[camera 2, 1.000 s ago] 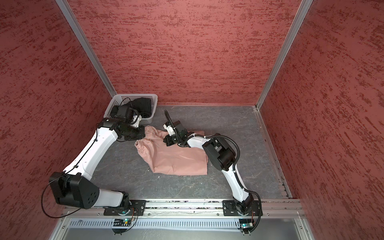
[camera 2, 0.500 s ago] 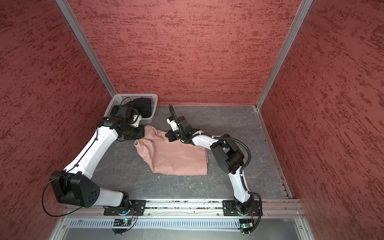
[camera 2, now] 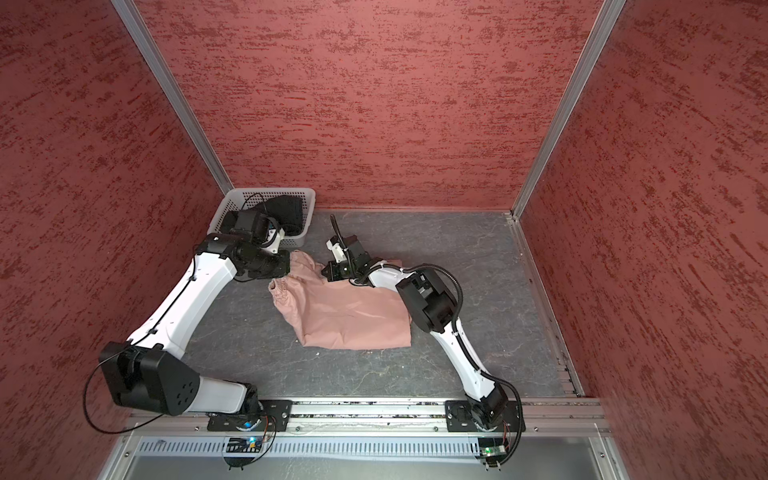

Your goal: Fold and stack the shorts

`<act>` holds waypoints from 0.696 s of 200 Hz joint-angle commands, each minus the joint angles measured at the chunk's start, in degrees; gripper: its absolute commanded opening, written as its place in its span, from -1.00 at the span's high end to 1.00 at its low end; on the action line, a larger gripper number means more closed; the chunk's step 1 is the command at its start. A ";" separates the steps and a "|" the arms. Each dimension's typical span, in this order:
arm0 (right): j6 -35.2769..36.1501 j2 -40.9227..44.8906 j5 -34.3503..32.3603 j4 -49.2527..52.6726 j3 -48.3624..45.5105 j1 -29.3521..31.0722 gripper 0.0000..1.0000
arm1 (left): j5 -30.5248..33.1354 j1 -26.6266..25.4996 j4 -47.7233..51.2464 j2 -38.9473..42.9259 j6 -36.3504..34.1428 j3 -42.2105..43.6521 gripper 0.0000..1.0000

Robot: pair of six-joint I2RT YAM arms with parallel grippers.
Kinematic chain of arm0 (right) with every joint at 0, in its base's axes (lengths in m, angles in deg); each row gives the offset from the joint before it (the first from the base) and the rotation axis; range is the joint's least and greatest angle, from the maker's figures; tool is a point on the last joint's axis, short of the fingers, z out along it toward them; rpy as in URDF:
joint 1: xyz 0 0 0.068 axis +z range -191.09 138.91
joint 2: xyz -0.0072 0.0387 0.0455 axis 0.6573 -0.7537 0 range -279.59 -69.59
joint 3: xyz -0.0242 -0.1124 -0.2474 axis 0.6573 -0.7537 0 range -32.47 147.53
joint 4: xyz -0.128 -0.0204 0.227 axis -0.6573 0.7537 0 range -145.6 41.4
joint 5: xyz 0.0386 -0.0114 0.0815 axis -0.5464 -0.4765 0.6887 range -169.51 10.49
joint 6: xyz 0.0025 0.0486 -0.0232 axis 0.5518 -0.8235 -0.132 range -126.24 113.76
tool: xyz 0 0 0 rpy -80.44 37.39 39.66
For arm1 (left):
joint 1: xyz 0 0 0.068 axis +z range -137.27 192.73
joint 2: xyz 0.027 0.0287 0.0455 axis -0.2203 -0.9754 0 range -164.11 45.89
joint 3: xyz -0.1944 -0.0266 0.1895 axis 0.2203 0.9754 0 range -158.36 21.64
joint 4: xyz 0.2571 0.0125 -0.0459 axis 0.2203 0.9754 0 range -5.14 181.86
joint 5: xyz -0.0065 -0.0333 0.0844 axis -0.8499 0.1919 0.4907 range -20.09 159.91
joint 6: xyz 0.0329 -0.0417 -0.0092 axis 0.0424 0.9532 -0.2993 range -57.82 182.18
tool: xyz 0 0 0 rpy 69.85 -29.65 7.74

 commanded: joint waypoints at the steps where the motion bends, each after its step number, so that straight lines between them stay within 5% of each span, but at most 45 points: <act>1: 4.33 10.95 -4.48 0.82 -5.62 0.13 0.72 | 3.31 -0.04 0.59 1.60 -1.45 -2.35 1.00; 33: 9.54 20.87 -1.94 5.28 -15.72 1.32 0.58 | 3.49 0.56 0.80 1.33 -1.74 -2.62 1.00; 65: 11.30 24.28 0.19 11.54 -22.87 6.46 0.81 | 2.69 0.93 -0.55 1.24 -1.44 -1.99 1.00; 102: 8.61 21.68 5.99 12.96 -24.06 12.77 0.97 | 2.18 1.09 -0.62 0.83 -1.41 -1.79 1.00; 139: 4.69 17.27 4.34 14.83 -22.52 14.93 1.00 | 2.45 1.42 -0.46 1.57 -1.56 -1.49 1.00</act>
